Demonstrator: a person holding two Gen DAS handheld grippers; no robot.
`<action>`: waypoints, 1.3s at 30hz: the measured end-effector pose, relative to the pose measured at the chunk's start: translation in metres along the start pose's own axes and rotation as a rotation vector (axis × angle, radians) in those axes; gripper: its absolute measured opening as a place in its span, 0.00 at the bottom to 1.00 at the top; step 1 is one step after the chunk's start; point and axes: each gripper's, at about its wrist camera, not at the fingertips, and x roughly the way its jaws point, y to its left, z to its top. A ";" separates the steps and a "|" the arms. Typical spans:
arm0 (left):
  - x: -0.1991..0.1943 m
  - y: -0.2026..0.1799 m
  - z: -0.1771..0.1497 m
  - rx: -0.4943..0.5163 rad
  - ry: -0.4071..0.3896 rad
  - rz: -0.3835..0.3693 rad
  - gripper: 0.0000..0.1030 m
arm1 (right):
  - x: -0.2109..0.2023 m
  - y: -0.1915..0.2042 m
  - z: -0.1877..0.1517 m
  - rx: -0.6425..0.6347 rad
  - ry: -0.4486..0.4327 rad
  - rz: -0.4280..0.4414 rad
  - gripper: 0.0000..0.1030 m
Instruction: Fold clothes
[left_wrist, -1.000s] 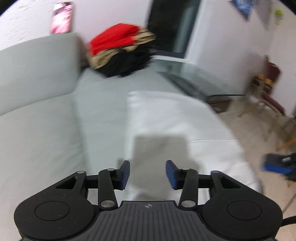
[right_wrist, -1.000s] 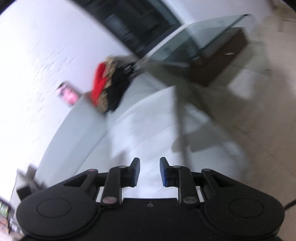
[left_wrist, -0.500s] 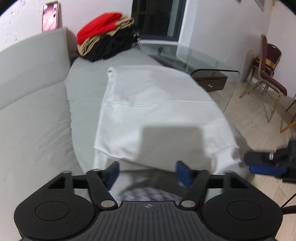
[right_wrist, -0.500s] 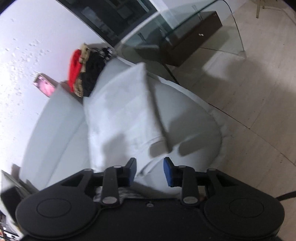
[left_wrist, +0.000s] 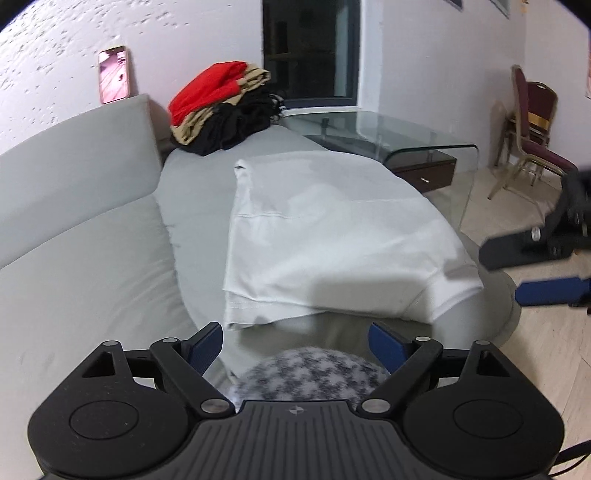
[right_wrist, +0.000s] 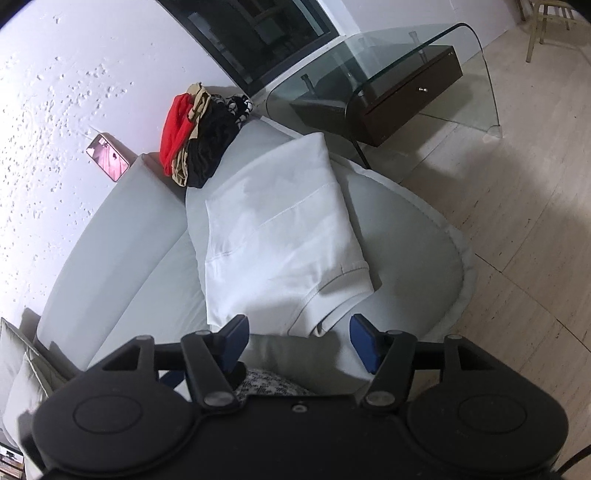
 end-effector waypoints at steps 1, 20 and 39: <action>-0.002 0.001 0.002 -0.003 -0.004 0.007 0.86 | 0.001 0.000 0.000 0.000 0.003 -0.002 0.57; -0.003 0.033 0.025 -0.077 0.003 0.075 0.85 | 0.013 0.001 0.002 -0.045 -0.015 0.022 0.54; 0.117 0.019 0.061 0.073 0.307 0.076 0.80 | 0.083 -0.015 0.024 -0.031 0.006 0.025 0.02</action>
